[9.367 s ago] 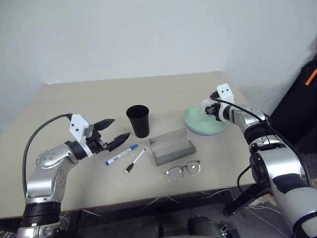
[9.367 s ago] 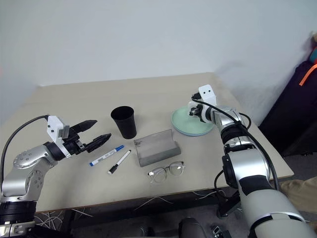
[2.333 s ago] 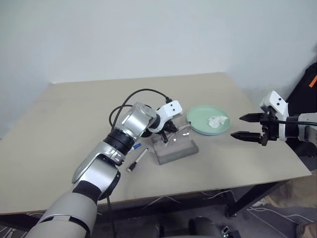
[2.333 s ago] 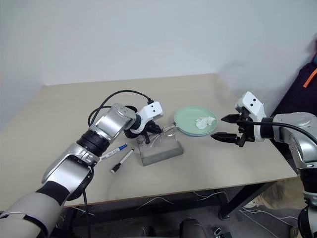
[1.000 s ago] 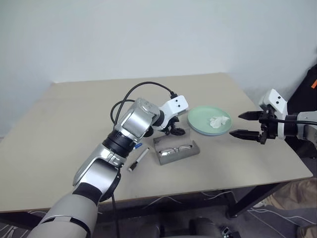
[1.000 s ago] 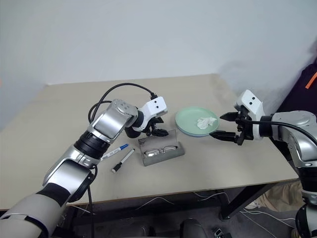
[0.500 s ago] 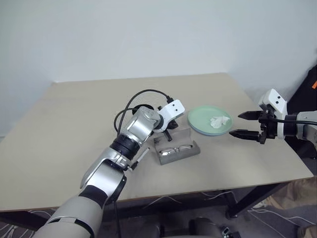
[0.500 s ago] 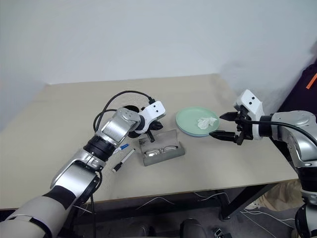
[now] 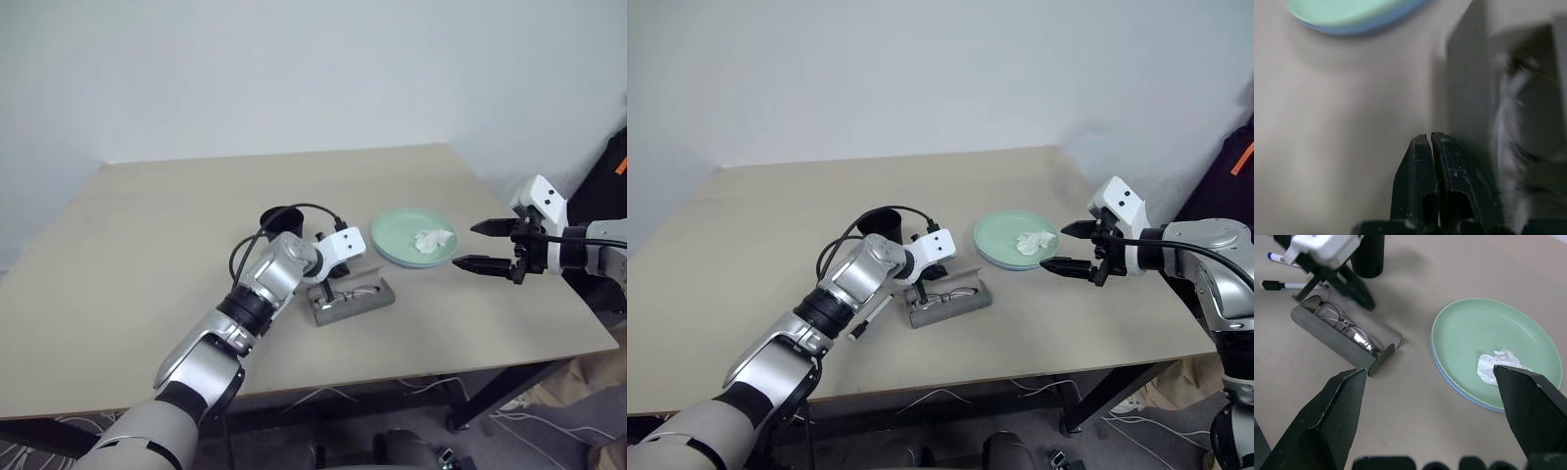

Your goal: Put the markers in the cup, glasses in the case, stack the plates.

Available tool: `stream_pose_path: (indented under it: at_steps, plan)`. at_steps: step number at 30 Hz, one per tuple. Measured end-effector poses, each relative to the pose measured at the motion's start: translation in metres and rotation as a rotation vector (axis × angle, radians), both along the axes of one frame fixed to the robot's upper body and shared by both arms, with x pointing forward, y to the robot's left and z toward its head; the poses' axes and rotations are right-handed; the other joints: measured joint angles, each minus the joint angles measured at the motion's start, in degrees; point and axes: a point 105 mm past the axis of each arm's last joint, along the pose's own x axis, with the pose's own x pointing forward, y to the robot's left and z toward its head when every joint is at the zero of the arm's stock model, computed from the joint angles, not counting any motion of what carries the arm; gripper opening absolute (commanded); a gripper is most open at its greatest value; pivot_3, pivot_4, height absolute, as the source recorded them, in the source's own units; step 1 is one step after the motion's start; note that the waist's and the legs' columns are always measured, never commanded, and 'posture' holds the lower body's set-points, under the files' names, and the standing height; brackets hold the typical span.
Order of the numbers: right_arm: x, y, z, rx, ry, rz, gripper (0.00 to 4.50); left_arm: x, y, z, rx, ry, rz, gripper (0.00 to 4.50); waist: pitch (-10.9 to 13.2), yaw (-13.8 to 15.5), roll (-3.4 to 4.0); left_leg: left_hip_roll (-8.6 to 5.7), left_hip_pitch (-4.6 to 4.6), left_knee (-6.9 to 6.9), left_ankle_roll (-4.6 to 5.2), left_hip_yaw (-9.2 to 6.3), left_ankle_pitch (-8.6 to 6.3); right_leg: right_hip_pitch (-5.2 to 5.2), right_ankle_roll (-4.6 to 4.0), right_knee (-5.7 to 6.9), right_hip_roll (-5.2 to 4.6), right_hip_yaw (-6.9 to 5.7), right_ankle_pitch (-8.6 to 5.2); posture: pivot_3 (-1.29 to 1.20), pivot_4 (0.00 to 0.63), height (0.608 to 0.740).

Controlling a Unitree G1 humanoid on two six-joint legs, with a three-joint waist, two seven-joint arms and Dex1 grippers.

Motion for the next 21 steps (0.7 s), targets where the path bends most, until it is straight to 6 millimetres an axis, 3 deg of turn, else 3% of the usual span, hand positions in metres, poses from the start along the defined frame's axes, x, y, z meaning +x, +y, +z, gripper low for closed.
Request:
stream_pose_path:
  at_steps: [8, 17, 21]
  plan:
    - [0.000, 0.000, 0.000, 0.001, -0.001, 0.000, 4.50, -0.022, 0.001, 0.008, 0.005, -0.001, -0.065, 0.04, 0.0, 0.0, 0.01, 0.00, 0.03, 0.00, 0.00, 0.00, 0.00, 0.02, 0.00, 0.00, 0.00, 0.00, 0.00, 0.00, 0.000, 0.727]
    - [0.001, 0.004, 0.000, 0.014, -0.002, 0.009, 4.50, -0.027, 0.007, 0.012, -0.053, 0.038, 0.005, 0.04, 0.0, 0.0, 0.01, 0.02, 0.04, 0.01, 0.01, -0.02, 0.00, 0.02, 0.00, 0.01, 0.00, -0.01, 0.00, 0.00, 0.000, 0.727]
    - [0.001, 0.004, -0.001, 0.016, -0.001, 0.010, 4.50, -0.023, 0.022, 0.025, -0.108, 0.062, 0.102, 0.96, 0.0, -0.1, 0.01, 0.03, 0.05, 0.01, 0.01, -0.01, 0.00, 0.02, 0.00, 0.01, 0.01, -0.01, 0.00, 0.00, 0.000, 0.727]
